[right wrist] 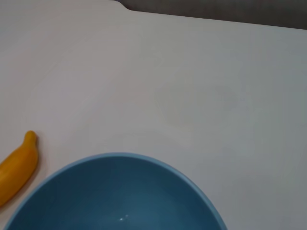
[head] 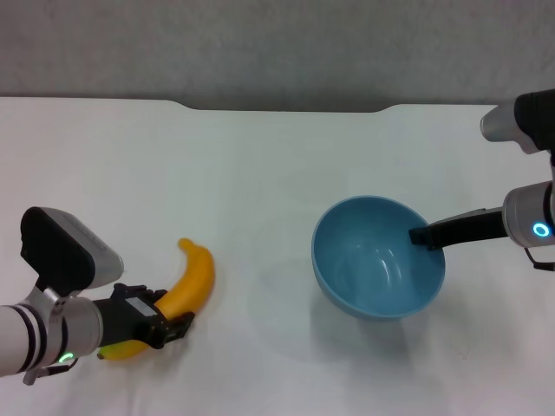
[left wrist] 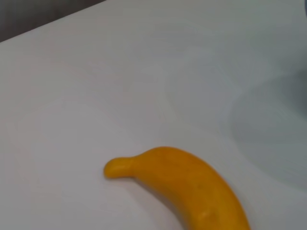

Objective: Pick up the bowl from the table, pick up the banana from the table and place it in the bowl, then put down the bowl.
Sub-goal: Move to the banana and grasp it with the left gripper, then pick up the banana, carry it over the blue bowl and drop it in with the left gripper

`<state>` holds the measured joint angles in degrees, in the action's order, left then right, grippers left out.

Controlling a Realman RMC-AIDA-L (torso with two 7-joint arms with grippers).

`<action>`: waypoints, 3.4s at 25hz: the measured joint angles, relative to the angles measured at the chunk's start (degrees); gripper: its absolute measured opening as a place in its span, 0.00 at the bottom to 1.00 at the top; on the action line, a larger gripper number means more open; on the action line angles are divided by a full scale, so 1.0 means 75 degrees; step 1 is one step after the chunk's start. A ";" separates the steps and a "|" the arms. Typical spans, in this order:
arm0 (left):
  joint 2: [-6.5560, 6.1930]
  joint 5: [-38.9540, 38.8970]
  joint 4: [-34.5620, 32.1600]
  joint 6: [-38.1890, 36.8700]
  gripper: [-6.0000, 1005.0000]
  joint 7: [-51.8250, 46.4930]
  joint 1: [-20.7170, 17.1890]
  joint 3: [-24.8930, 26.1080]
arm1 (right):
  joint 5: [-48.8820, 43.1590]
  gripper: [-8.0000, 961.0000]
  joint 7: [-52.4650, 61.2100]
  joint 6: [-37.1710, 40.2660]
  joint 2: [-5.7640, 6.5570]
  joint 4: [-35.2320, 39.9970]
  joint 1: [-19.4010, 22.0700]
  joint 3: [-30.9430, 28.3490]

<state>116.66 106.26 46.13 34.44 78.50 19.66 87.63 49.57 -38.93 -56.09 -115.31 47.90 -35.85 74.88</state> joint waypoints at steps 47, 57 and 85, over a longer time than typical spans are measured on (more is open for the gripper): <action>0.0039 -0.1650 0.3610 -0.0540 0.50 -0.1799 0.0151 -0.1030 | 0.0741 0.09 0.0387 0.1127 -0.0085 -0.2946 -0.2400 0.0425; 0.0043 -0.2755 0.2937 -0.1669 0.50 -0.1464 0.0373 -0.1755 | 0.1111 0.09 0.0473 0.1128 -0.0071 -0.2902 -0.2507 0.0800; 0.0066 -0.8037 0.1730 -0.1798 0.50 0.2066 0.0363 -0.2247 | 0.1103 0.10 0.0597 0.1129 -0.0021 -0.2806 -0.2501 0.0757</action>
<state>117.16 45.98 59.10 20.95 93.99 22.39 70.77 57.84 -34.45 -47.62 -115.46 26.86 -54.62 80.55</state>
